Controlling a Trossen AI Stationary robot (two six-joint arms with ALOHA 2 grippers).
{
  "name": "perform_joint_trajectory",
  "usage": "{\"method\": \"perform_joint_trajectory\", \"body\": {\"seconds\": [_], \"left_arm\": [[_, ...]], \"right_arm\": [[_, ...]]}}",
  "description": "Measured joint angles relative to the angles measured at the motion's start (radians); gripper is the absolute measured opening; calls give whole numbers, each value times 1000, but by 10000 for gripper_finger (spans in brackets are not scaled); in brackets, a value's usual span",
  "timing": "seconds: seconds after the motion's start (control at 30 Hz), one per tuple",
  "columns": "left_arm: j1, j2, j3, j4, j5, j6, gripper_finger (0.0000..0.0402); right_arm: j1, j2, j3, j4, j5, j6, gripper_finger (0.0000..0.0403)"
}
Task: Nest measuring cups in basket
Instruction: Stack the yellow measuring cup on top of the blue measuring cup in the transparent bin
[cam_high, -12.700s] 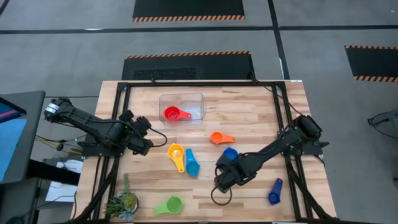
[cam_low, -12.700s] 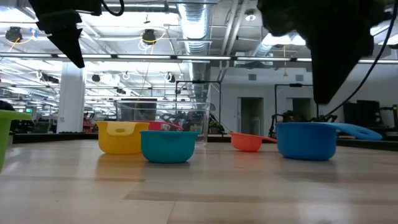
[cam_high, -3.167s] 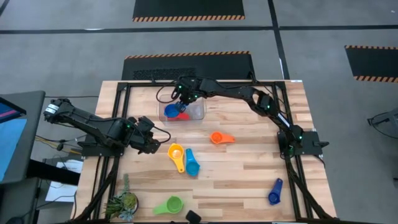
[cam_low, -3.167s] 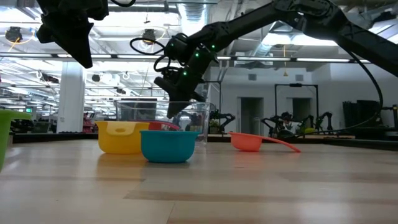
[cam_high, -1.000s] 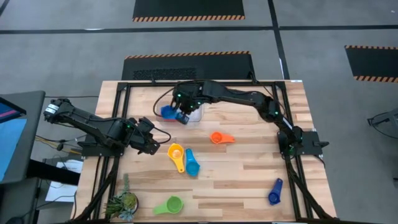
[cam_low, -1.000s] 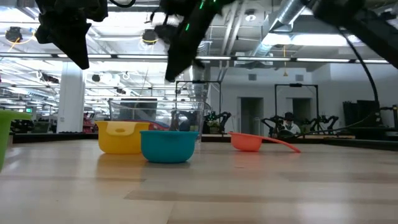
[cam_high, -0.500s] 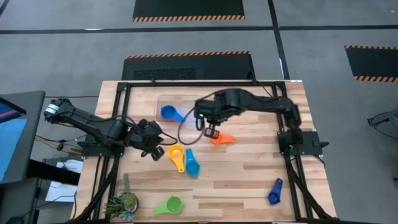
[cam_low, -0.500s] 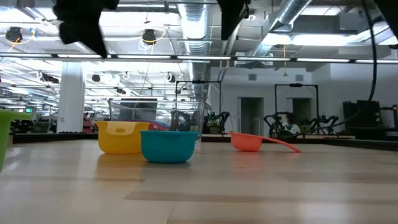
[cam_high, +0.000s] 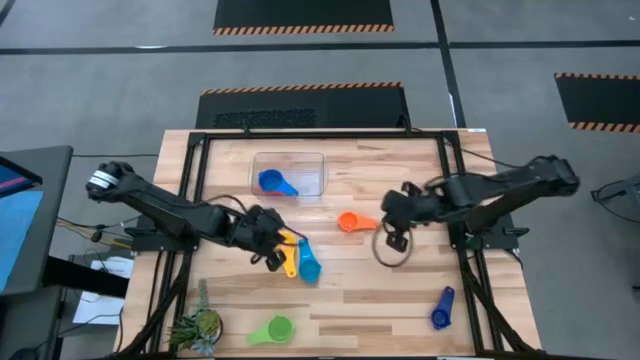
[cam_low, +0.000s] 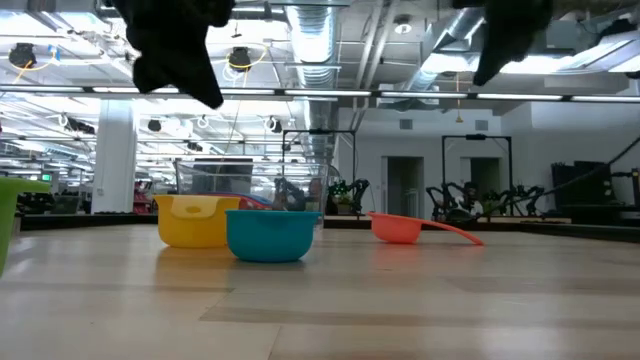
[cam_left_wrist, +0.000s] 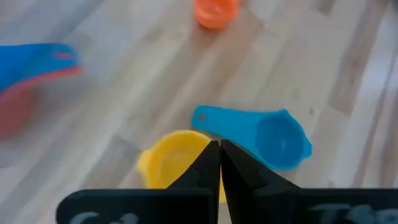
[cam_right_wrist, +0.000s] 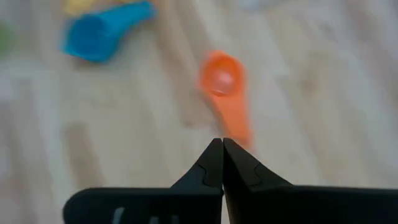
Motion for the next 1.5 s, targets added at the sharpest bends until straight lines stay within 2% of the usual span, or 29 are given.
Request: {"method": "perform_joint_trajectory", "body": {"seconds": [0.13, 0.2, 0.4, 0.5, 0.57, 0.7, 0.93, 1.17, 1.27, 1.37, 1.5], "left_arm": [[-17, 70, 0, 67, 119, 95, 0], [-20, 95, 0, 75, 143, 115, 0], [-22, 179, 0, 68, 164, 255, 0], [-23, 228, 0, 64, 163, 370, 0], [-20, 239, 3, 54, 164, 393, 0], [-2, 239, 88, -39, 133, 404, 0], [-1, 230, 176, -169, 132, 582, 2], [0, 230, 193, -170, 163, 564, 1], [4, 230, 193, -249, 167, 485, 11], [12, 230, 193, -371, 211, 415, 35], [12, 230, 193, -451, 224, 449, 83]], "right_arm": [[58, -116, -130, 146, 3, 37, 17], [76, -139, -158, 152, 4, 39, 16], [119, -127, -189, 123, 53, 24, 20], [140, -107, -204, 119, 52, 24, 21], [156, -101, -202, 125, 53, 25, 20], [181, -87, -203, 119, 53, 38, 17], [183, -85, -203, 125, 58, 39, 23], [176, -85, -203, 125, 80, 41, 20], [175, -85, -203, 126, 90, 43, 19], [176, -85, -202, 134, 118, 43, 20], [164, -85, -202, 162, 171, 42, 24]]}}
